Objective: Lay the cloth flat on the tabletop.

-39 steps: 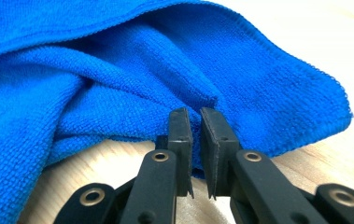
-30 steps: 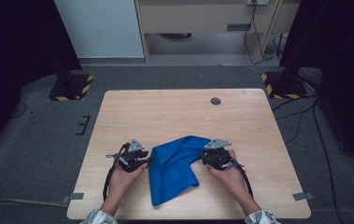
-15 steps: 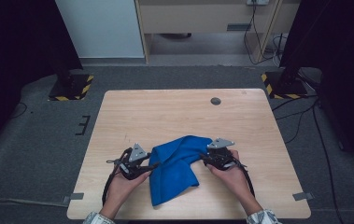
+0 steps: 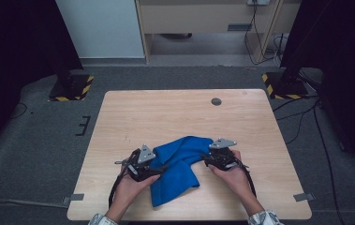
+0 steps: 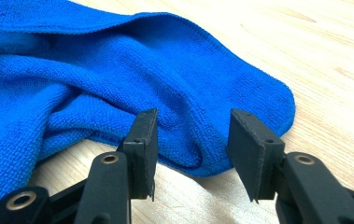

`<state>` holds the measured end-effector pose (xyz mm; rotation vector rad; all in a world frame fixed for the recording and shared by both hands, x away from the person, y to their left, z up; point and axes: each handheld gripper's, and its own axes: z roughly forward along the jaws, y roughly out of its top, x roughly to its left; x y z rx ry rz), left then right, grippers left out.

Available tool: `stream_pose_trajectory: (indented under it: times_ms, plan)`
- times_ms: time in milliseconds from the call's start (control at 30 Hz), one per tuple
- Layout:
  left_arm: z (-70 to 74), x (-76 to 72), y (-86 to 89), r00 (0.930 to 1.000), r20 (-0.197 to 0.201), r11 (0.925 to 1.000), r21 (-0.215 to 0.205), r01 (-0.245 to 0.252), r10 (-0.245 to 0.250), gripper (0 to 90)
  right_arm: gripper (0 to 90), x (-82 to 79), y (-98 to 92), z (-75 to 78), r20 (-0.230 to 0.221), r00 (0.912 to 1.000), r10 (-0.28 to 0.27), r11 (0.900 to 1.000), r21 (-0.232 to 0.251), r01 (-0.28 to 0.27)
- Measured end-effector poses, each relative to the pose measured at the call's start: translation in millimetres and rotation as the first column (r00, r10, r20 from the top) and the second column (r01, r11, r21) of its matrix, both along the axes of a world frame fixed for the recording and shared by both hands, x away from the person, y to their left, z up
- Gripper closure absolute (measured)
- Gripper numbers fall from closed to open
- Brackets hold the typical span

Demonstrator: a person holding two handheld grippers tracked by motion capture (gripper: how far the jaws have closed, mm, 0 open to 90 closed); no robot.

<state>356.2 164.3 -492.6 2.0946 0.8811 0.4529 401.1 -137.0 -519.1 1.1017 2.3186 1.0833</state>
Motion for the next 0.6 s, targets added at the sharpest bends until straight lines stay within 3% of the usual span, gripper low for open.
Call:
stream_pose_trajectory:
  times_ms: [200, 400, 467, 600]
  plan:
    - [-0.6, 8.1, -1.7, 0.9991, 0.038, 0.9992, 0.036, -0.019, 0.017, 47.2, 53.8, 0.5, -3.2, 3.2, 0.015, 0.9998, -0.01, 1.0, 0.005, 0.01]
    - [-2.1, 18.1, 0.7, 0.9997, 0.016, 0.9982, 0.057, -0.018, 0.017, 73.6, 56.8, 3.6, -12.5, 8.3, 0.033, 0.9984, -0.046, 0.999, 0.018, 0.046]
    - [-0.6, 20.3, 3.9, 0.9996, 0.015, 0.9986, 0.045, -0.026, 0.025, 80.1, 57.5, 4.9, -16.1, 9.1, 0.034, 0.9976, -0.06, 0.998, 0.016, 0.06]
    - [0.1, 23.9, 11.9, 0.9989, 0.003, 0.9988, 0.01, -0.047, 0.047, 84.0, 60.6, 8.0, -21.9, 10.5, 0.04, 0.9958, -0.082, 0.997, 0.014, 0.082]
